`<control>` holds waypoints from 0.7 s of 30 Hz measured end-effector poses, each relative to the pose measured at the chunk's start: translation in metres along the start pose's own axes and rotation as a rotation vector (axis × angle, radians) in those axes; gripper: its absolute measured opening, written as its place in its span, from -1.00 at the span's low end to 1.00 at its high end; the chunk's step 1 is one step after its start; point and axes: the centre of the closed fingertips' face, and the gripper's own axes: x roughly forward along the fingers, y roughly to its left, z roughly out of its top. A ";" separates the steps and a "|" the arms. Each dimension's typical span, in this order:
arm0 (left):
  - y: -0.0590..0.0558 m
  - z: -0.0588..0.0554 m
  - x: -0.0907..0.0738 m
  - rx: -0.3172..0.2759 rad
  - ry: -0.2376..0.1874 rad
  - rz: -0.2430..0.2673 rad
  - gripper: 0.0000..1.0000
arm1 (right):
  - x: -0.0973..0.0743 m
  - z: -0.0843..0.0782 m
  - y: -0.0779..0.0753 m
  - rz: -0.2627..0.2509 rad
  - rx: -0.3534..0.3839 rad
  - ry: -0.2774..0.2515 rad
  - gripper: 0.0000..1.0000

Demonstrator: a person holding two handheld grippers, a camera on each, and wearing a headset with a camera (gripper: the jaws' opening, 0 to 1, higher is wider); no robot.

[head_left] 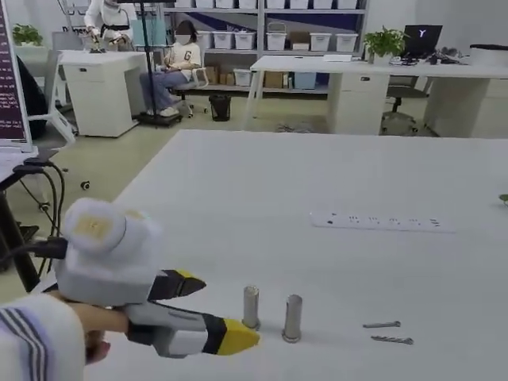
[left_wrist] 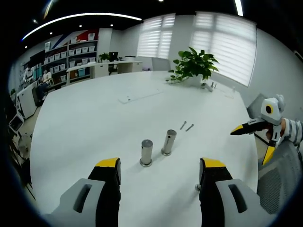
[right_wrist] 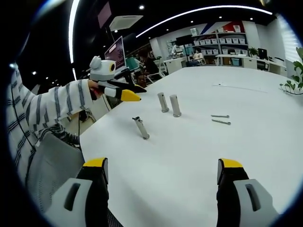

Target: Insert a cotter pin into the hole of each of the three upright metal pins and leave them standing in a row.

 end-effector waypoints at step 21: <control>0.027 -0.009 0.055 -0.094 0.001 0.046 -0.28 | -0.006 -0.001 -0.002 -0.013 0.019 0.004 0.85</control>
